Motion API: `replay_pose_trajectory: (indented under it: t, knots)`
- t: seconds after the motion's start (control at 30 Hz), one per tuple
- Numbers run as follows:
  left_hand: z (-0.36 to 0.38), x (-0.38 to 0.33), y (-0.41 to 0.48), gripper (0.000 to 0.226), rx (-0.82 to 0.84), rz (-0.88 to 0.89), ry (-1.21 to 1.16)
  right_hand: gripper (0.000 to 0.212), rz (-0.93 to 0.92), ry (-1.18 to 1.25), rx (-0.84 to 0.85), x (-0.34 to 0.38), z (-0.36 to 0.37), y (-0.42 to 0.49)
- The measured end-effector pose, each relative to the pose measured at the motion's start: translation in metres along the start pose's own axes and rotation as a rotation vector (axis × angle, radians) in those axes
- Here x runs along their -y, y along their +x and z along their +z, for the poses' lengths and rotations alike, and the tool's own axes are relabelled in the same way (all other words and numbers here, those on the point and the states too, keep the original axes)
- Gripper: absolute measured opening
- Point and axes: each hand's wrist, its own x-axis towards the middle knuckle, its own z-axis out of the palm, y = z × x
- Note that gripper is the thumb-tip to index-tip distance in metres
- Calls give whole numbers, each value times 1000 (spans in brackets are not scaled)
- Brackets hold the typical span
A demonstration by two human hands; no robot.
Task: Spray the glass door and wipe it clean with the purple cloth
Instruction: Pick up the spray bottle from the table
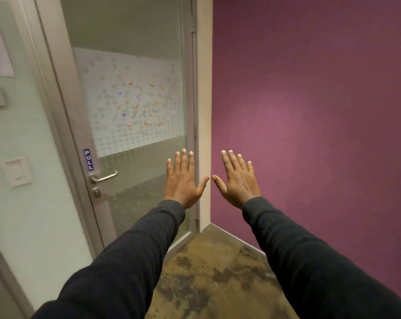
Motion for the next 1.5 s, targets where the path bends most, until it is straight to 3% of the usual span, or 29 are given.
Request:
replay_pose_trajectory:
  t: [0.4, 1.03, 1.5]
  knots:
    - [42, -125, -47, 90, 91, 227, -175, 80, 278, -104, 46, -88, -19, -116]
    - [112, -243, -132, 88, 365, 625, -457, 81, 902, -189, 125, -114, 15, -279]
    - [48, -353, -287, 85, 476, 993, -618, 74, 1290, -361, 72, -93, -73, -468]
